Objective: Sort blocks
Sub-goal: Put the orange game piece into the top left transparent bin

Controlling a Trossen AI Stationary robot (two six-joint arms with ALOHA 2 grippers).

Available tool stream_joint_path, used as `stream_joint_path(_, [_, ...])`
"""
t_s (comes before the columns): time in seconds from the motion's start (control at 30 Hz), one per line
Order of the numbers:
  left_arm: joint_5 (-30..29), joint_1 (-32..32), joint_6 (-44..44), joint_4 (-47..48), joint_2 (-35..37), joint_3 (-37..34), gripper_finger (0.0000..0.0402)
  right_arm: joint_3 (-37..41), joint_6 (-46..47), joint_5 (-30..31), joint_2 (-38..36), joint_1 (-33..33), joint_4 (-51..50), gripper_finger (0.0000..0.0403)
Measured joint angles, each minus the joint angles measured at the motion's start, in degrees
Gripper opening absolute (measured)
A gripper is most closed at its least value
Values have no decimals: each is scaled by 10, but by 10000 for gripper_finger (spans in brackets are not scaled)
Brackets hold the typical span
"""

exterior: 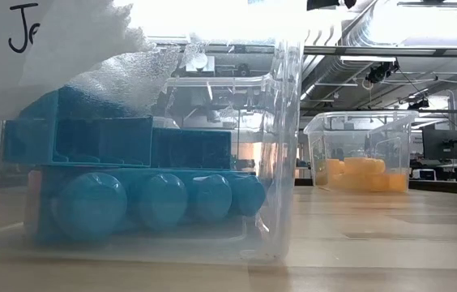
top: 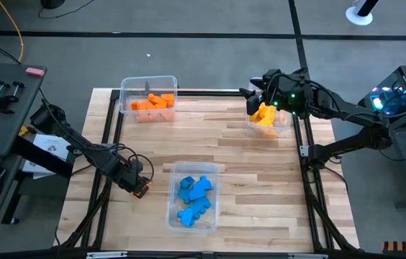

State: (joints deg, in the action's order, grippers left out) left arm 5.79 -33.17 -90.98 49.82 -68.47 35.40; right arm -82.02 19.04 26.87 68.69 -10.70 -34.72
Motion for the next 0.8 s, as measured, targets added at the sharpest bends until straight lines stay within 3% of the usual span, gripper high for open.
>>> stream_joint_path(0.4, [-10,-14,-21,52,0,0,0,0,2,0,0,-2,0,270])
stream_joint_path(0.6, [-45,-14,-40,118,15,45,0,0,6,0,0,-2,0,270])
stream_joint_path(0.8, [-60,-15,-64,27,15,26,0,0,5,0,0,-2,0,270])
